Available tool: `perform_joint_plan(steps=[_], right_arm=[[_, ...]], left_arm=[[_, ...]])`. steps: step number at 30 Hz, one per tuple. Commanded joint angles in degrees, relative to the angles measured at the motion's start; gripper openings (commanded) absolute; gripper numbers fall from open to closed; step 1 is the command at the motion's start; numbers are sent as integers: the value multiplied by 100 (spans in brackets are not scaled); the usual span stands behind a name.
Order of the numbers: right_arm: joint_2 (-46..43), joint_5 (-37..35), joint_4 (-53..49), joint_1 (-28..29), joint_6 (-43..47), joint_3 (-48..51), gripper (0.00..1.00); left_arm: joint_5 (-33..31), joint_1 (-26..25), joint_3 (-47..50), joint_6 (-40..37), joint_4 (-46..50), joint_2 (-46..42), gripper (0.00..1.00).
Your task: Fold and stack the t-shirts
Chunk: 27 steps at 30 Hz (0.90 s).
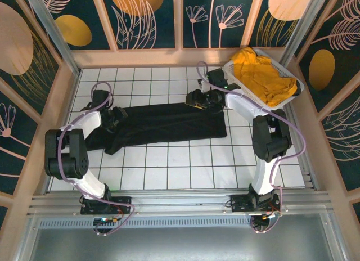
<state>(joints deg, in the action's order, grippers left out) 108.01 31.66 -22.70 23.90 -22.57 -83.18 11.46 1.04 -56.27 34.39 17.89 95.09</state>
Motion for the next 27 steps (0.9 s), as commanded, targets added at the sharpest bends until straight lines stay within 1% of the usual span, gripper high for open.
perform_joint_plan(steps=[1,7,10,12,14,16,19,22,27], right_arm=[[-54,811,217,53,132,187,51],[-46,747,275,53,-33,197,51],[-49,672,253,53,-29,238,51],[-35,625,240,46,-20,262,51],[-49,564,240,45,-37,284,51],[-51,528,265,45,-79,317,50],[-31,478,286,45,-125,333,49],[-8,403,250,38,-125,333,48],[-32,345,231,36,-147,398,48]], left_arm=[[243,-42,20,-616,36,113,43],[389,-103,23,-817,-15,265,42],[409,-148,205,-859,106,162,42],[433,-157,308,-864,149,45,40],[461,-170,422,-840,170,-83,34],[495,-199,511,-773,189,-231,24],[664,-272,610,-559,227,-488,1],[726,-416,688,-319,478,-673,0],[879,-649,1131,228,582,-1141,0]])
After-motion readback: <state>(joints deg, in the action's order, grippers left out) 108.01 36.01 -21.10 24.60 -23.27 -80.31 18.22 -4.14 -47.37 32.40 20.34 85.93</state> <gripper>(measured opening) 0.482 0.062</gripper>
